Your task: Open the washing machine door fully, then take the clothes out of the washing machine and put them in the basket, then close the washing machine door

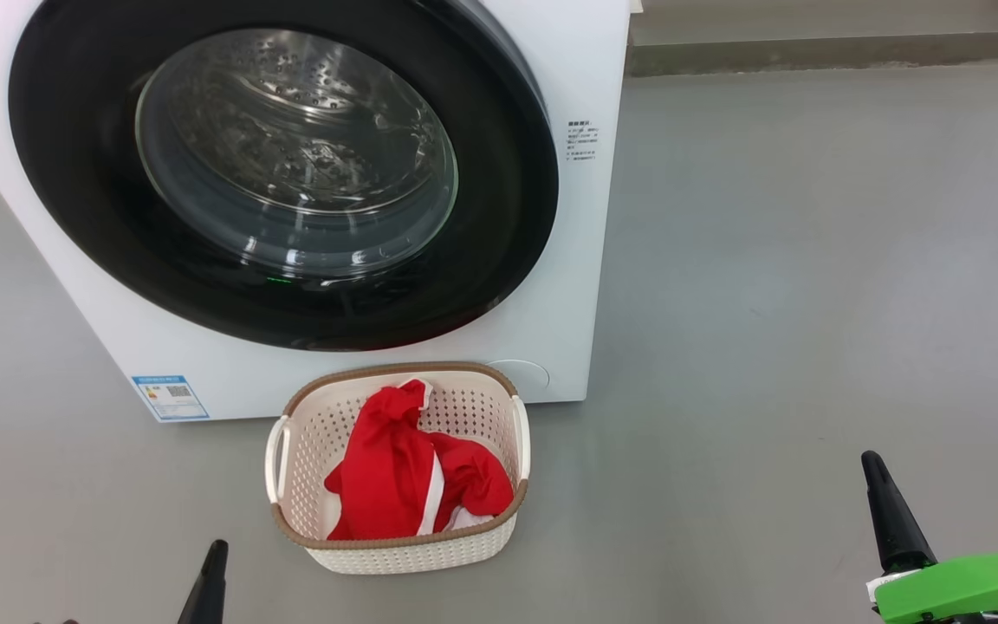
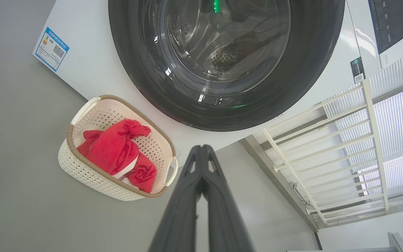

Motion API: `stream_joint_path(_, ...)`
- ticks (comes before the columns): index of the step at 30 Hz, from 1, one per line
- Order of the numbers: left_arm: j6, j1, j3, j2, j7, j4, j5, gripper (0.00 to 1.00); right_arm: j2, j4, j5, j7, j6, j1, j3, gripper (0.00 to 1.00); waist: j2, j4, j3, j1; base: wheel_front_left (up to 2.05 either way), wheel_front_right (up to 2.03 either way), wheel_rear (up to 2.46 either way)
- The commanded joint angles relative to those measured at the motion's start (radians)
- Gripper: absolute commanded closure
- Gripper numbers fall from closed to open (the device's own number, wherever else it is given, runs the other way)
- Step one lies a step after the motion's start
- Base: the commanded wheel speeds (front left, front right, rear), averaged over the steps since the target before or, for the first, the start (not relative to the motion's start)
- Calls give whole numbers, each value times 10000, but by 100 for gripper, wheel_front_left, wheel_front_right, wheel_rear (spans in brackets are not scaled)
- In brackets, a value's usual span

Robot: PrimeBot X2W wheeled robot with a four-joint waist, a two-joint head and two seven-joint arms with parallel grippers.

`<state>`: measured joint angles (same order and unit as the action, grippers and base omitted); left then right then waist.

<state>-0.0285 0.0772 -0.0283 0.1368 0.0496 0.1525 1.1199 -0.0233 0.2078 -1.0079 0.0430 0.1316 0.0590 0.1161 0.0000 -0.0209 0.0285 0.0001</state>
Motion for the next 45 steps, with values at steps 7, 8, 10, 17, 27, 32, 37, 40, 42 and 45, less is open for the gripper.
stream_joint_path(7, -256, -656, 439, -56, -260, -15, 880, 100, -212, -136, -1046, -237, -5, -691, -106, 100, 0, 32, -48, -1, 0, 0, 0)
stream_joint_path(8, -274, -683, 458, -73, -289, 7, 974, 100, -215, -124, -1160, -266, -6, -713, -106, 100, 0, 36, -54, -1, 0, 0, 0)
stream_joint_path(10, -326, -764, 517, -122, -376, 71, 1255, 100, -222, -90, -1504, -352, -6, -780, -105, 100, 0, 49, -72, -1, 0, 0, 0)
stream_joint_path(17, -448, -953, 654, -236, -578, 220, 1908, 100, -240, -10, -2302, -554, -6, -934, -103, 100, 0, 77, -115, -1, 0, 0, 0)
stream_joint_path(27, -605, -1197, 832, -385, -840, 414, 2751, 100, -263, 93, -3332, -816, -7, -1134, -100, 100, 0, 113, -170, -1, 0, 0, 0)
stream_joint_path(32, -693, -1332, 932, -468, -986, 521, 3218, 100, -275, 150, -3905, -961, -8, -1245, -97, 100, 0, 133, -201, -1, 0, 0, 0)
stream_joint_path(37, -780, -1468, 1032, -551, -1133, 628, 3686, 100, -288, 208, -4476, -1107, -8, -1356, -95, 100, 0, 153, -231, -1, 0, 0, 0)
stream_joint_path(40, -832, -1548, 1091, -600, -1220, 692, 3963, 100, -295, 242, -4816, -1194, -8, -1421, -93, 100, 0, 165, -249, -1, 0, 0, 0)
stream_joint_path(42, -867, -1603, 1132, -634, -1278, 735, 4150, 100, -300, 265, -5045, -1252, -9, -1466, -92, 100, 0, 173, -261, -1, 0, 0, 0)
stream_joint_path(45, -919, -1684, 1192, -684, -1366, 800, 4430, 100, -307, 299, -5388, -1340, -9, -1532, -90, 100, 0, 185, -280, -1, 0, 0, 0)
